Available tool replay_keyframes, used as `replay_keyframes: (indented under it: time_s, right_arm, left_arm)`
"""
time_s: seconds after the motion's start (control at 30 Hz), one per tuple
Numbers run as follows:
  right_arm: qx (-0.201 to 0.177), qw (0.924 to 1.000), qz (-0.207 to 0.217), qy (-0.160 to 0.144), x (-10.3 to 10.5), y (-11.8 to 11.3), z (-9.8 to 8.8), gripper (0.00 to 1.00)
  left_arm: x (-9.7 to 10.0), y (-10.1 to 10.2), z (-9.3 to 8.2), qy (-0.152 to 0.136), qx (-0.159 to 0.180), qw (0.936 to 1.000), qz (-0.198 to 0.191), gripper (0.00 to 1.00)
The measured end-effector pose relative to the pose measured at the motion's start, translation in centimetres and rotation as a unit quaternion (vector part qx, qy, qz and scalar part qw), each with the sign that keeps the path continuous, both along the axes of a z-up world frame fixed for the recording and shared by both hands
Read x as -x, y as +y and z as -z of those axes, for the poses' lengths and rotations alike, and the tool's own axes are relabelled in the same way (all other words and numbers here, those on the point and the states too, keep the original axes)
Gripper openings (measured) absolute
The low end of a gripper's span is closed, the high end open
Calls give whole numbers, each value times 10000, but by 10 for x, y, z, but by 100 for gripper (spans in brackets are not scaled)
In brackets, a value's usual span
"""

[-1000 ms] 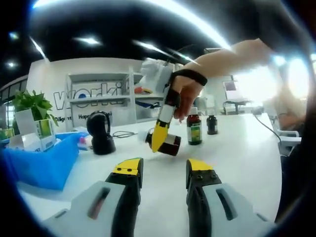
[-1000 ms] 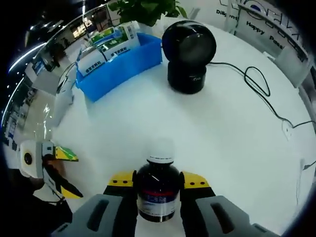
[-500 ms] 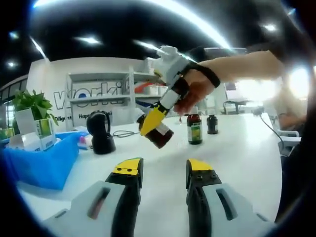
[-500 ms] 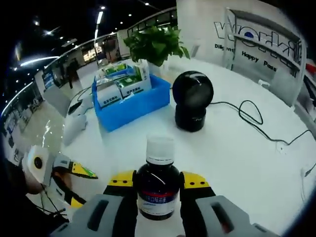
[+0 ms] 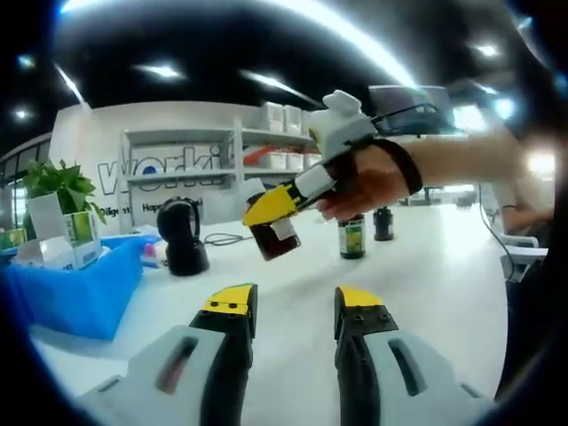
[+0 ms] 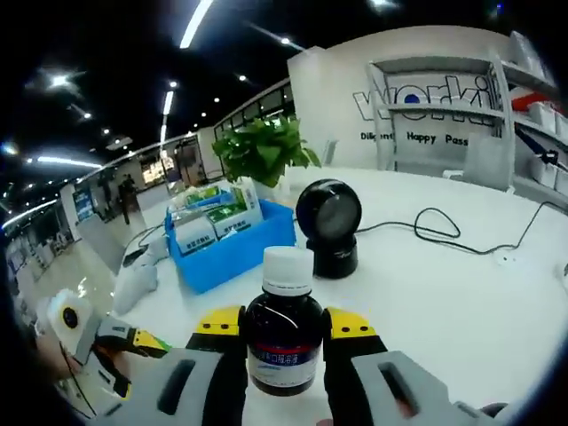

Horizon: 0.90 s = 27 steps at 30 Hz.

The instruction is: Rotate the medicine bottle to make it face forward pick up the medicine bottle inspect the drug traceability code place the medicine on the table

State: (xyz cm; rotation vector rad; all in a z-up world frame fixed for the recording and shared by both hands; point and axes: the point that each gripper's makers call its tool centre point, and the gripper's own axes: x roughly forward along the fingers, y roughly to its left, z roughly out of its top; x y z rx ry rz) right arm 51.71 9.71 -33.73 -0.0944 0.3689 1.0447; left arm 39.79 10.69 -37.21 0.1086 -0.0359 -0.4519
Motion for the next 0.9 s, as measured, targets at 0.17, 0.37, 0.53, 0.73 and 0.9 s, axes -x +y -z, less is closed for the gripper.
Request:
replay_keyframes:
  time_s: [0.17,0.37,0.53,0.73,0.9]
  right_arm:
    - [-62,9971,242,-721,2,-4,8,28]
    - [-300,9929,544,-1018,5,-6,18,28]
    - [-303,9910,698,-1097,5,-10,23,28]
    - [-297,9897,823,-1134,5,-12,30,28]
    - [-317,9885,856,-1206,3,-8,30,28]
  left_arm:
    - [-1,1,0,2,3,10000,-21,26]
    - [0,0,0,22,2,10000,-12,26]
    - [0,0,0,21,-8,10000,-18,26]
    - [-1,1,0,18,-9,10000,-26,26]
    - [-1,0,0,23,-14,10000,-15,26]
